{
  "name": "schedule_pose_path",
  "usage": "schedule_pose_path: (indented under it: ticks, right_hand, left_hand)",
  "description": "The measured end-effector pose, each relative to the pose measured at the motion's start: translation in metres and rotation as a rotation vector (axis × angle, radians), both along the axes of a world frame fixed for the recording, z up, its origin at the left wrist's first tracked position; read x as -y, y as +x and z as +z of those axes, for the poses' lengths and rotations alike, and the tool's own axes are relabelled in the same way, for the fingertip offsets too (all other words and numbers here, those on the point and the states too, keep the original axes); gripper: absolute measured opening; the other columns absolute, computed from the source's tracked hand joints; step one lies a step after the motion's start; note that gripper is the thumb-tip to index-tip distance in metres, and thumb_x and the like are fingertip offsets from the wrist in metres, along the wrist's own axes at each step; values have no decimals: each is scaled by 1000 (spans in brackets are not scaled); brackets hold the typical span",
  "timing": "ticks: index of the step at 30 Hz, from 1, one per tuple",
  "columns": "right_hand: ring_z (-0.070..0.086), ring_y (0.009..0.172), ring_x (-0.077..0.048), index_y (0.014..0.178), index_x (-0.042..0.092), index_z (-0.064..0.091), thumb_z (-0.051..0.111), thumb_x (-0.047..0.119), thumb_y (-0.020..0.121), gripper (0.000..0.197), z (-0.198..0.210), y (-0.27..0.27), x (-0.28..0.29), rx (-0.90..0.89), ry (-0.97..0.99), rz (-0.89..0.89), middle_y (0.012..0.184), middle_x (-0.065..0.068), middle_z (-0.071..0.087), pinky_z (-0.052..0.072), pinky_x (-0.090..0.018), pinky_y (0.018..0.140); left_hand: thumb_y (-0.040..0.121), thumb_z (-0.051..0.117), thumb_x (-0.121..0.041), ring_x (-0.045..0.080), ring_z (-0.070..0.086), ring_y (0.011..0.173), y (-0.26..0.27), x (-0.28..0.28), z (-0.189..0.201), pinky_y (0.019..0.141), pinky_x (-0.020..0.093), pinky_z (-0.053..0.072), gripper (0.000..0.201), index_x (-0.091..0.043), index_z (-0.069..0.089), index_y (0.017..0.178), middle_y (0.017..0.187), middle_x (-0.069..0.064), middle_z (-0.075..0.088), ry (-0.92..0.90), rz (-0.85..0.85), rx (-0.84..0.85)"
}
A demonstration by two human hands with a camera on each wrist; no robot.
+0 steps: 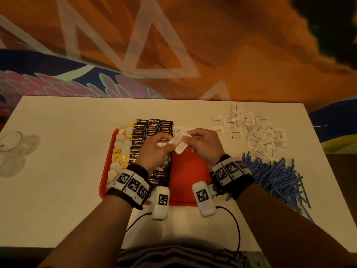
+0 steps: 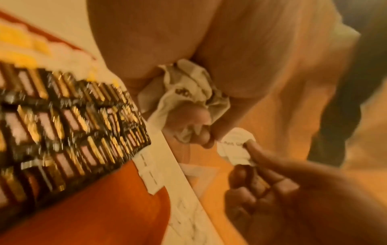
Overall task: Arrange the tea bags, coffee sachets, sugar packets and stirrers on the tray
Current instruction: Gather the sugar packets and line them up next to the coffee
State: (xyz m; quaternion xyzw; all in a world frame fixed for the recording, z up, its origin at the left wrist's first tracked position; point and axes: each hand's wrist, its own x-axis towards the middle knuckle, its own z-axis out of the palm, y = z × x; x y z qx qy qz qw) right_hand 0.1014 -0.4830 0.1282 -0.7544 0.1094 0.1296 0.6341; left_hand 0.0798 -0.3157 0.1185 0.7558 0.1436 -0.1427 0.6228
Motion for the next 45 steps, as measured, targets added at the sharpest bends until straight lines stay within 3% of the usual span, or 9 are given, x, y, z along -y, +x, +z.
schedule_pose_path:
  ticks: [3, 6, 11, 15, 21, 25, 31, 40, 45]
  right_hand:
    - [59, 67, -3, 80, 21, 72, 80, 21, 78, 9, 6, 7, 4, 59, -282, 285, 71, 9, 65, 46, -18, 64]
    - [64, 75, -10, 81, 19, 74, 80, 25, 78, 9, 9, 14, 8, 36, -305, 364, 76, 6, 69, 52, -26, 71]
    - [62, 69, -13, 89, 7, 68, 67, 14, 90, 7, 5, 11, 5, -32, 230, -109, 76, -6, 69, 50, -23, 61]
    - [67, 79, -7, 96, 17, 69, 72, 20, 87, 11, -8, -3, -3, -42, 195, 88, 84, 5, 73, 52, -25, 61]
    - [59, 71, -17, 87, 11, 70, 63, 11, 93, 9, -20, 6, -2, -100, 229, -5, 82, -10, 69, 47, -22, 55]
    - [58, 65, -11, 84, 14, 70, 63, 14, 93, 11, -24, 14, 2, -110, 119, 186, 78, -7, 67, 46, -23, 55]
    - [63, 70, -12, 92, 9, 68, 68, 23, 91, 14, -33, 17, -1, -213, 207, 124, 84, -4, 70, 48, -24, 58]
    - [66, 60, -4, 107, -3, 63, 67, 12, 90, 22, -71, 37, 2, -161, -1, 69, 86, -9, 73, 49, -16, 52]
    - [64, 65, -4, 104, 10, 68, 67, 20, 90, 17, -105, 68, 18, -117, -352, 52, 89, -6, 73, 41, -3, 52]
  left_hand:
    - [95, 67, -28, 12, 63, 64, 2, -7, 3, 44, 20, 46, 20, -30, 63, 114, 95, -6, 65, 183, -250, 83]
    - [97, 63, -30, 4, 54, 48, 4, -9, 4, 45, 21, 42, 7, -31, 65, 90, 71, -9, 63, 185, -338, 125]
    - [95, 68, -30, 18, 50, 52, 7, -5, 2, 42, 23, 38, 18, -17, 65, 83, 61, 4, 57, -133, -17, -20]
    - [95, 66, -26, 13, 50, 52, 8, 1, 2, 38, 20, 32, 15, -11, 62, 91, 69, 1, 59, -295, 46, -79]
    - [96, 65, -20, 13, 52, 52, 6, -3, -6, 37, 20, 34, 15, -10, 68, 108, 83, 6, 65, -267, 8, -189]
    - [93, 69, -28, 15, 53, 55, 8, -7, -11, 40, 22, 35, 12, -17, 72, 91, 82, 4, 63, -266, -1, -190]
    - [93, 69, -31, 12, 53, 51, 15, -3, -18, 41, 21, 37, 19, -12, 71, 90, 69, 1, 65, -275, 208, -125]
    - [91, 71, -35, 12, 56, 52, 24, -12, -45, 42, 23, 40, 23, -12, 73, 94, 71, 1, 68, -152, 282, -178]
    - [94, 68, -29, 11, 53, 50, 25, -26, -58, 40, 22, 38, 21, -9, 73, 98, 70, 2, 65, -143, 281, -223]
